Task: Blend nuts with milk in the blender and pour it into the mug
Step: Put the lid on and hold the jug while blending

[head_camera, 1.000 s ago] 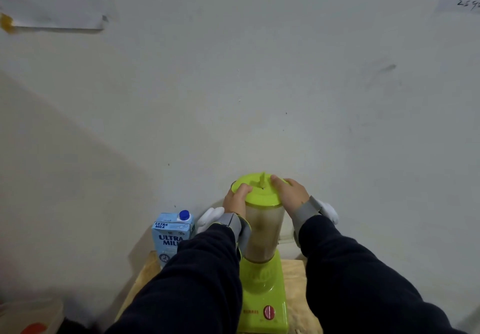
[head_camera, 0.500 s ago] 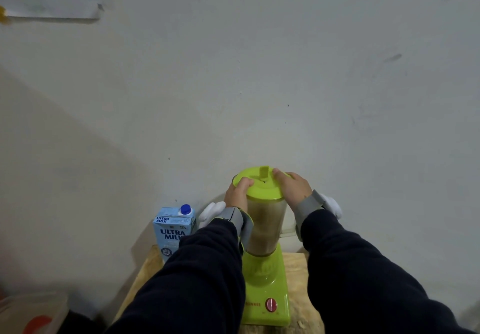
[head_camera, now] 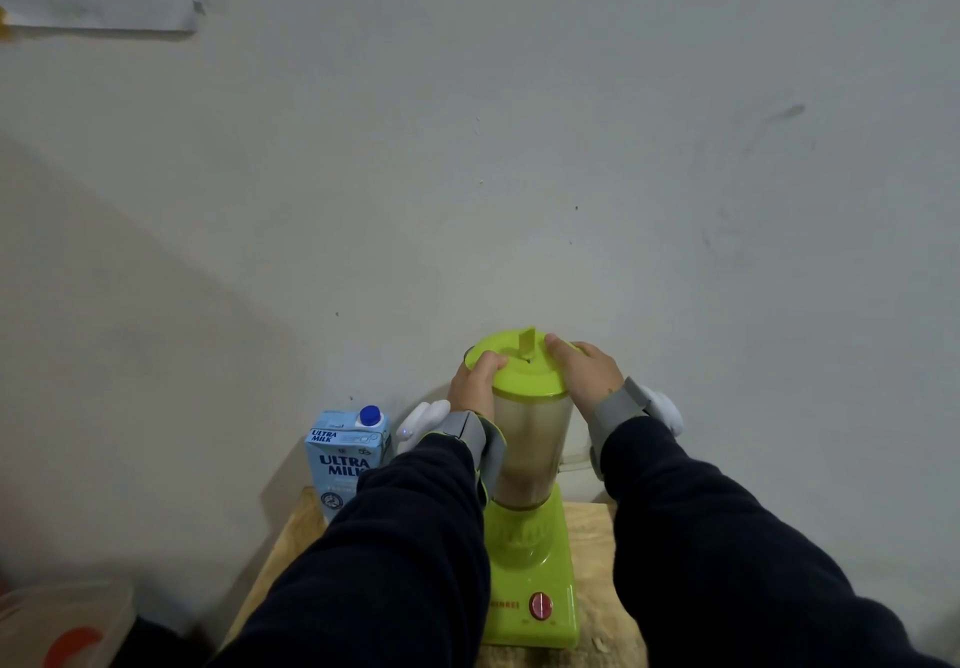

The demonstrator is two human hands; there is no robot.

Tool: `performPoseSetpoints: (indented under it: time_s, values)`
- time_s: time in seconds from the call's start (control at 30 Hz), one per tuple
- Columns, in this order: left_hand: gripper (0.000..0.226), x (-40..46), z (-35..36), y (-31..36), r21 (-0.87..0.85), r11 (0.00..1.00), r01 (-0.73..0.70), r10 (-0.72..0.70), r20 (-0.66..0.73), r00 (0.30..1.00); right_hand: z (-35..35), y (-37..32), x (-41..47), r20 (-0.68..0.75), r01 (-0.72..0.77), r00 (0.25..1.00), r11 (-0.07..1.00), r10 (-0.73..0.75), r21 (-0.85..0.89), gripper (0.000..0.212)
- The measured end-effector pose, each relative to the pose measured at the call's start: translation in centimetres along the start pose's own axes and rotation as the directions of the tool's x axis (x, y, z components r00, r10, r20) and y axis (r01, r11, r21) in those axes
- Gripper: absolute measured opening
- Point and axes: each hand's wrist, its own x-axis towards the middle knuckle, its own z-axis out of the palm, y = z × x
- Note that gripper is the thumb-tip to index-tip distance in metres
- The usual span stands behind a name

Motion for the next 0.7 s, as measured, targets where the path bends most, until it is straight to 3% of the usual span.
performPoseSetpoints:
  time_s: [0.27,0.43,0.57,0.7]
  values:
    - [0.032,0.6,-0.02,-0.42,-0.023,1.0,-0.005,0.005,0.015,1.0,-0.14,-0.07,-0.04,0.002,0.017,1.0,1.0,-0.017,-0.007,0.048]
    - [0.009,0.51,-0.19,-0.28,-0.012,0.999,-0.033,0.033,0.011,0.999,-0.15,-0.26,-0.23,0.005,0.017,1.0,1.0,-0.017,-0.016,0.044]
    - [0.032,0.29,-0.18,-0.16,-0.005,1.0,-0.029,0.03,0.022,0.999,-0.25,-0.33,-0.42,0.011,0.013,1.0,1.0,-0.013,0.002,0.042]
    - [0.025,0.21,-0.17,-0.21,-0.008,1.0,-0.01,0.01,0.023,1.0,-0.17,-0.27,-0.43,-0.001,0.007,1.0,1.0,-0.007,0.007,0.044]
